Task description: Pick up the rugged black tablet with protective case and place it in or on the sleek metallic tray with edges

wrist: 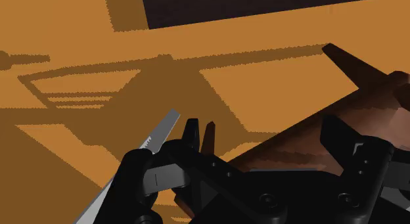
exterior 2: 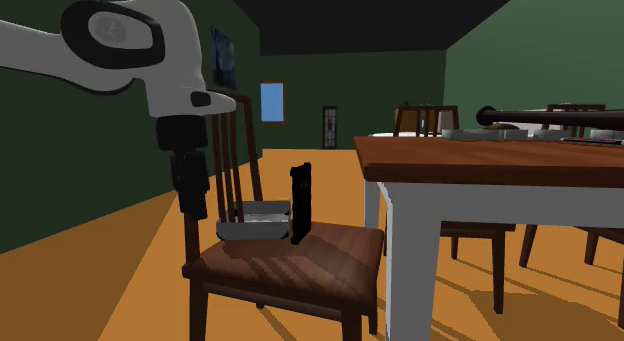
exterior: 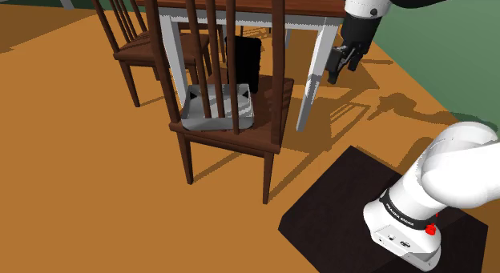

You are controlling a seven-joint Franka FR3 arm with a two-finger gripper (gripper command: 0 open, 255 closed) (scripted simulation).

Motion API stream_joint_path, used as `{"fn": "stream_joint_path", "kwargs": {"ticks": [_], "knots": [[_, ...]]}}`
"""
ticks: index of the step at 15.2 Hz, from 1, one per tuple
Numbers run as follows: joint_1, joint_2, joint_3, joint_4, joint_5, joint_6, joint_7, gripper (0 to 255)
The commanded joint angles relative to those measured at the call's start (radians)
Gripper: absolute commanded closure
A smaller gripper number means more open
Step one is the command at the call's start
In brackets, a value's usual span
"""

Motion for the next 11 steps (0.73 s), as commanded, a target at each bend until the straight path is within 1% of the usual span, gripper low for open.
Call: {"fn": "stream_joint_path", "kwargs": {"ticks": [1,6,11], "knots": [[0.000,0.000,0.000,0.000,0.000,0.000,0.000,0],[0.031,0.191,-0.033,0.148,-0.008,0.067,-0.125,0],[0.064,0.374,-0.054,0.321,0.002,0.099,-0.249,0]]}}
